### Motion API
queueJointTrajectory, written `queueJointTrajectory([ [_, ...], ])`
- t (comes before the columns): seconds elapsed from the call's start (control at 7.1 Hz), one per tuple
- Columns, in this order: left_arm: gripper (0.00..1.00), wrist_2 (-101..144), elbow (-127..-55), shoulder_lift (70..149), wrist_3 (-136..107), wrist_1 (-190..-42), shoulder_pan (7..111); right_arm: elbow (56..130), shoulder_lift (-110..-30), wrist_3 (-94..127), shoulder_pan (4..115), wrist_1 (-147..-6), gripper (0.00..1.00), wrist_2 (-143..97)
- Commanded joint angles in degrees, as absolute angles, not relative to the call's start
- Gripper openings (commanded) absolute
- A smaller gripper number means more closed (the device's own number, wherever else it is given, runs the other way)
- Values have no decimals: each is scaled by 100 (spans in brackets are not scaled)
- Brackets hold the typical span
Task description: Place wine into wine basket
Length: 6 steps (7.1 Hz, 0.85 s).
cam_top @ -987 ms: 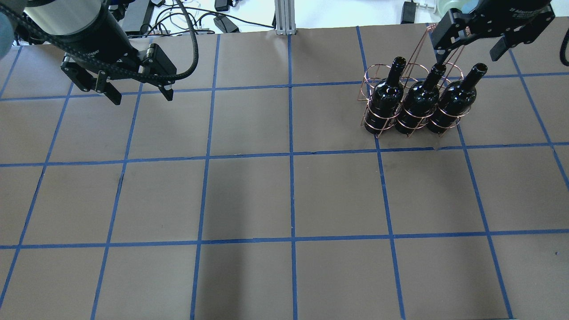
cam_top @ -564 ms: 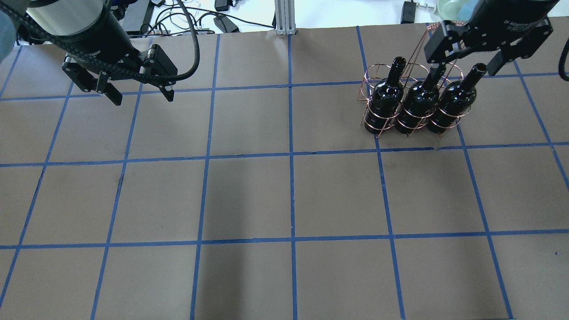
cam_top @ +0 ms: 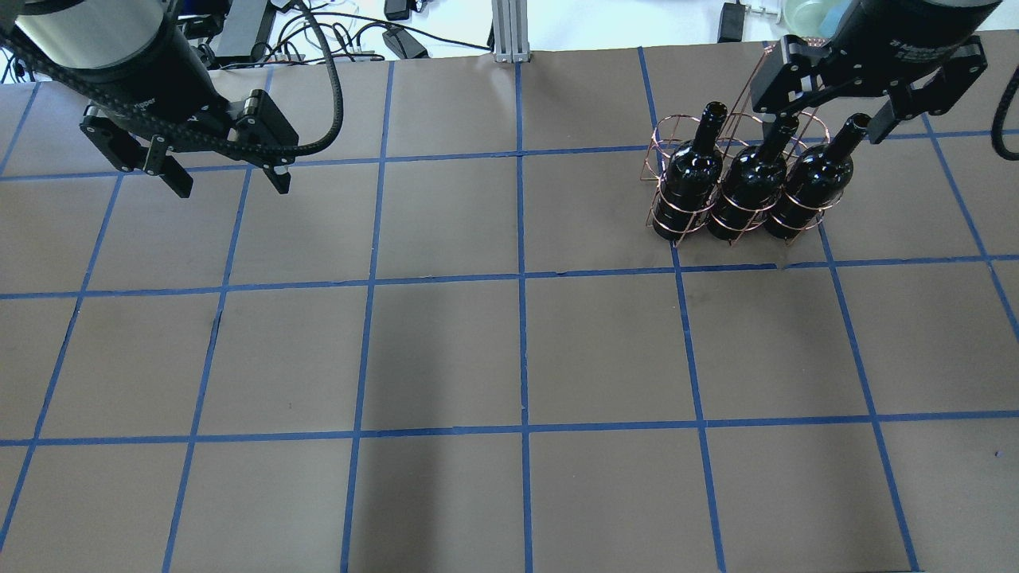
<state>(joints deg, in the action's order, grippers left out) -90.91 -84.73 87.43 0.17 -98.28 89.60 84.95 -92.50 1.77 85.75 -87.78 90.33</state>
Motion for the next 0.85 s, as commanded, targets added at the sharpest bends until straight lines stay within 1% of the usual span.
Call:
queueJointTrajectory([
  [0.0, 100, -9079, -8473, 8702, 18, -9957, 8965, 8472, -9167, 193, 8578, -8780, 100, 8948],
  [0.7, 100, -9079, -8525, 8675, 18, -10046, 8965, 8490, -9193, 202, 8578, -8789, 100, 8930],
])
